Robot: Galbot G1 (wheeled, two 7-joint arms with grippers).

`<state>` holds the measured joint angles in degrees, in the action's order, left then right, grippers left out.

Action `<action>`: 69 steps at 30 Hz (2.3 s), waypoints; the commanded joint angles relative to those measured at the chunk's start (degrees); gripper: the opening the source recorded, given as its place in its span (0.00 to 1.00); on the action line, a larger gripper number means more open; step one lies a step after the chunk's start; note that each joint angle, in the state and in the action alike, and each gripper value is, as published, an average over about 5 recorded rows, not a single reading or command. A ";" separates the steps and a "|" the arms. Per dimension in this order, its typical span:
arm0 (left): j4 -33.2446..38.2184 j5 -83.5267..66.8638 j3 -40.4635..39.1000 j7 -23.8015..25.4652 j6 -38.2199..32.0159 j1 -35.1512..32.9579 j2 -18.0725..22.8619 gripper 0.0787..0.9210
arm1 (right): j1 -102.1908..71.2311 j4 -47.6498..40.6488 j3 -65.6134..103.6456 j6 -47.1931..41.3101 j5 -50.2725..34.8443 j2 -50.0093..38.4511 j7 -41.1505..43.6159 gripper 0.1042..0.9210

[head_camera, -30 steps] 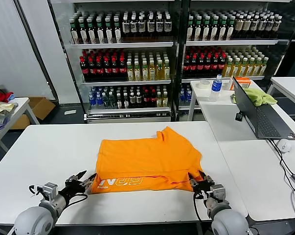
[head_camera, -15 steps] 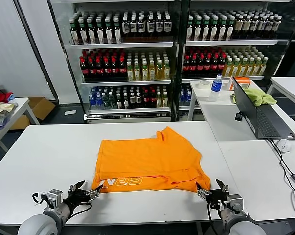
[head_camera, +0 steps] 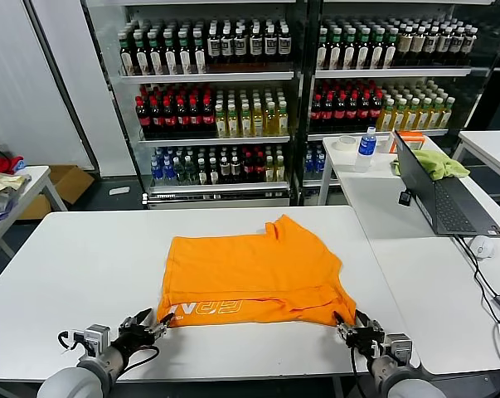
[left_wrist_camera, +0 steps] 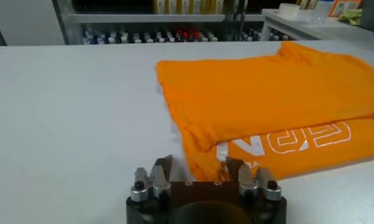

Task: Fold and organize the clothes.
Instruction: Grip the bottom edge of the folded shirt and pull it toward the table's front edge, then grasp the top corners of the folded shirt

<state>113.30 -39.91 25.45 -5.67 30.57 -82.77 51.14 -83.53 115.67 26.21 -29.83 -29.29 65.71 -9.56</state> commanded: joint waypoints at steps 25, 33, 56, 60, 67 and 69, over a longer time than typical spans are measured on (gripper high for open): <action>7.67 0.66 3.04 0.79 0.07 -11.16 -2.87 0.00 | -12.59 11.30 3.81 -0.17 0.14 -1.95 0.32 0.00; 8.67 1.67 4.93 0.54 -0.47 -15.01 -3.97 0.00 | -18.34 13.83 5.02 2.19 2.63 -2.14 0.87 0.00; 14.65 8.02 9.54 1.01 2.51 -19.45 -6.03 0.32 | -18.88 18.84 8.07 -0.76 2.49 -3.91 2.05 0.41; 17.44 5.17 10.49 0.47 2.44 -16.99 -6.10 0.47 | -15.70 20.78 10.98 -2.12 -1.25 -5.71 2.05 0.56; 8.00 -0.92 7.86 -0.13 -2.53 -3.81 -8.08 0.70 | 1.41 13.51 6.94 -3.29 -4.19 -8.99 -0.44 0.80; 3.51 -1.98 6.39 0.45 -3.58 0.88 -8.57 0.78 | 6.73 10.18 3.80 -3.29 -4.14 -9.51 -0.74 0.85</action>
<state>123.72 -38.11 33.54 -5.35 30.31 -92.90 43.50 -87.03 129.06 31.70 -32.14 -31.27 58.06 -9.41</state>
